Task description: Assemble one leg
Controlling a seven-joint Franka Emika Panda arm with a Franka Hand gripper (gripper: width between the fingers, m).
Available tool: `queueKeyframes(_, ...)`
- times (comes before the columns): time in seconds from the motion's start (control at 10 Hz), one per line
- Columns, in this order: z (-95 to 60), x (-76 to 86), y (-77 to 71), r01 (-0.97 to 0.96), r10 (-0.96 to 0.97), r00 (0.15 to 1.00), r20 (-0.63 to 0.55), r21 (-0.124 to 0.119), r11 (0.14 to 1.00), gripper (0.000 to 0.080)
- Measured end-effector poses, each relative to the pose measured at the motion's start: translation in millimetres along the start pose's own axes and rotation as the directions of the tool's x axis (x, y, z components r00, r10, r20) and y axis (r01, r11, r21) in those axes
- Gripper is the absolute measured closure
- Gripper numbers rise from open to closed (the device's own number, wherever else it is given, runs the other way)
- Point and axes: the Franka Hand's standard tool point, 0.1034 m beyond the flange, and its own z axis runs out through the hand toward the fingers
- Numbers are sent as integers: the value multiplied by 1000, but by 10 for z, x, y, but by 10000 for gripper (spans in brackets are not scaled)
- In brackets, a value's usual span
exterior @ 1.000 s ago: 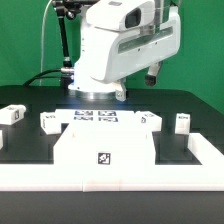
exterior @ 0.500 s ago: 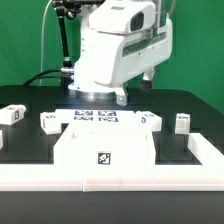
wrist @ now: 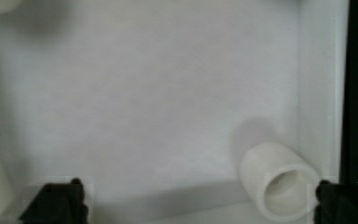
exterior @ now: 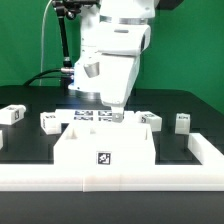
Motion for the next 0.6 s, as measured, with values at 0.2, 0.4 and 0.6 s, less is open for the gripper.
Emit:
queueKeyframes(0.2,4,-2,1,0,0,1000,0,0,1000,150)
queueKeyframes(0.4,50,-7,-4,72,-72,997,-9,-28,997,150)
queueKeyframes(0.6,187,-65,-120,122,-123,992,-16,-49,991,150)
